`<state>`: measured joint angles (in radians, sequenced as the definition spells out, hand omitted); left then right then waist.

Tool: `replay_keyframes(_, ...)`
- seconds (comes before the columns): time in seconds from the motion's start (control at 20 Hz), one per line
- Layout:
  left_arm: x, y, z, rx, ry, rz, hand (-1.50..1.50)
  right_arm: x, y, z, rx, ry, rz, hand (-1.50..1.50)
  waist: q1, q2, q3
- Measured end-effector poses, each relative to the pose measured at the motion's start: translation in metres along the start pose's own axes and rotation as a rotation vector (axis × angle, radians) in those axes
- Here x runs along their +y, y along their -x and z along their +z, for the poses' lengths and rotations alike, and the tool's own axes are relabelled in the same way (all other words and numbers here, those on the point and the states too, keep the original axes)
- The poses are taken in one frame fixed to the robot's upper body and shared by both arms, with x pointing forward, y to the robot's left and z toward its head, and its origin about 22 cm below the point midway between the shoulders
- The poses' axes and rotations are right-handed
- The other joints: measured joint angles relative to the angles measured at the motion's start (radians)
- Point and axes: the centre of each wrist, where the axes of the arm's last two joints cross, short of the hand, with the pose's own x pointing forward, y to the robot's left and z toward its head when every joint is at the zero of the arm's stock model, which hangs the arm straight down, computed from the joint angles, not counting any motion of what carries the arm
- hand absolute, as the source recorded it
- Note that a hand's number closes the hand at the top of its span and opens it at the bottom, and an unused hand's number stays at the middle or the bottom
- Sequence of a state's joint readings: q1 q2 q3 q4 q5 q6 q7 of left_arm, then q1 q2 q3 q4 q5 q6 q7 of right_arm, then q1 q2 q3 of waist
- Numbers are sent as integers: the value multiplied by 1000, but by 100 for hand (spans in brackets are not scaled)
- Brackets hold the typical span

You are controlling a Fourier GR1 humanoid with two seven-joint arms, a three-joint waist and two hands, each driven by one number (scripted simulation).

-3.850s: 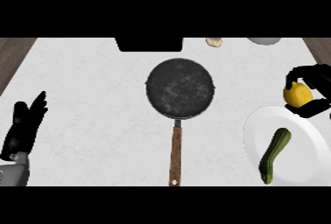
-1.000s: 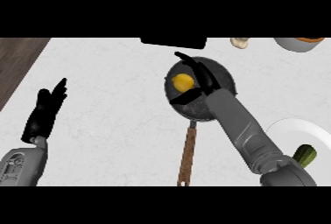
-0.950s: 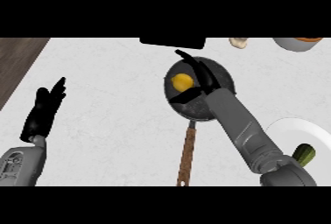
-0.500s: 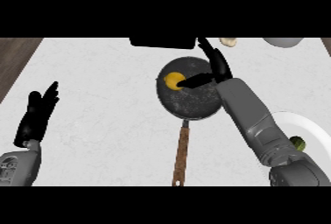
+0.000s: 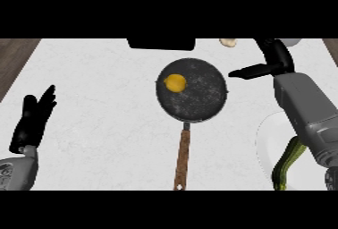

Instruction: Pick the lemon from the plate and place it in the pan

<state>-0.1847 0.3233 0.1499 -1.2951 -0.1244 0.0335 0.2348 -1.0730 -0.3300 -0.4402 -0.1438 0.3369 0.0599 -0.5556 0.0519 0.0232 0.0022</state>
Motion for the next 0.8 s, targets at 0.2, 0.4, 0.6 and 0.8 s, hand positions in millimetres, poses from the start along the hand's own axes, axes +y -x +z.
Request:
replay_keyframes(0.2, -2, -1, 0, 4, -4, 4, 0, -60, 0, 13, -3, -11, -11, -150, -2, 1, 0)
replay_keyframes(0.4, -2, 4, 2, -1, -3, 3, 0, -102, 1, 30, 4, -29, -2, -150, 3, 2, 1)
replay_keyframes(0.6, -2, 1, 4, -6, 3, 5, 0, -137, 0, 46, 6, -49, 12, -150, 7, 3, 2)
replay_keyframes(0.8, 2, -3, 2, -9, 0, -1, 0, -162, -2, 60, -5, -57, 29, -150, 10, 6, 3)
